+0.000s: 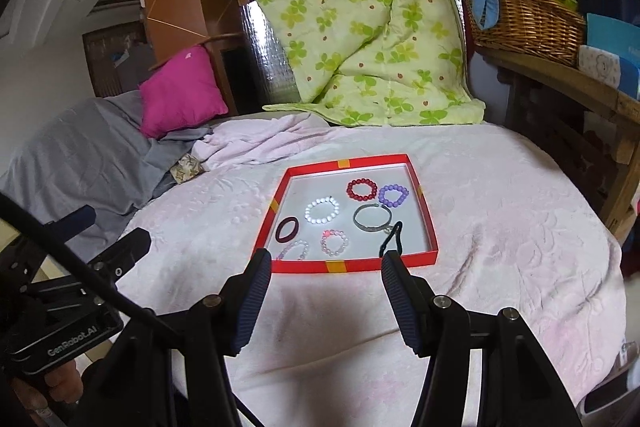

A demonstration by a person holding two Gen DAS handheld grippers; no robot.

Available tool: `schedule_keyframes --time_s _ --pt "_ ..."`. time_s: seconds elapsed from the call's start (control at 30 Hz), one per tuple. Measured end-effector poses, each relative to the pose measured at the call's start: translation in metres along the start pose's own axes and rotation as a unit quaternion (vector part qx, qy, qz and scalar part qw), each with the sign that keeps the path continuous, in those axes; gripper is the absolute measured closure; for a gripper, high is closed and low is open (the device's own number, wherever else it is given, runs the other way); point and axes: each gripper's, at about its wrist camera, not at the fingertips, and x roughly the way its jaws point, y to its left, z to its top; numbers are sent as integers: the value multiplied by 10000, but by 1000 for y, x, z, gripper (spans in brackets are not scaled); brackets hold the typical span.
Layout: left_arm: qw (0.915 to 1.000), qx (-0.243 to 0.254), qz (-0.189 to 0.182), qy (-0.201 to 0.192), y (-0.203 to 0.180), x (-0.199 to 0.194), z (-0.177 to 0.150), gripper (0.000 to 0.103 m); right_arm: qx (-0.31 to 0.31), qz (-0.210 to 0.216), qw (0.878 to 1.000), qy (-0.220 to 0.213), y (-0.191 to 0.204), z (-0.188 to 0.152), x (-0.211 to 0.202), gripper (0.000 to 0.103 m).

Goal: Organize jewelry

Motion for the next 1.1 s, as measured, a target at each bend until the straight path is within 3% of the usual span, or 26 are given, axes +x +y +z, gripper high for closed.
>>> schedule_keyframes --time_s 1.1 --pt "10000 23 20 93 -3 0 -1 18 209 -44 9997 -107 -9 -1 -7 41"
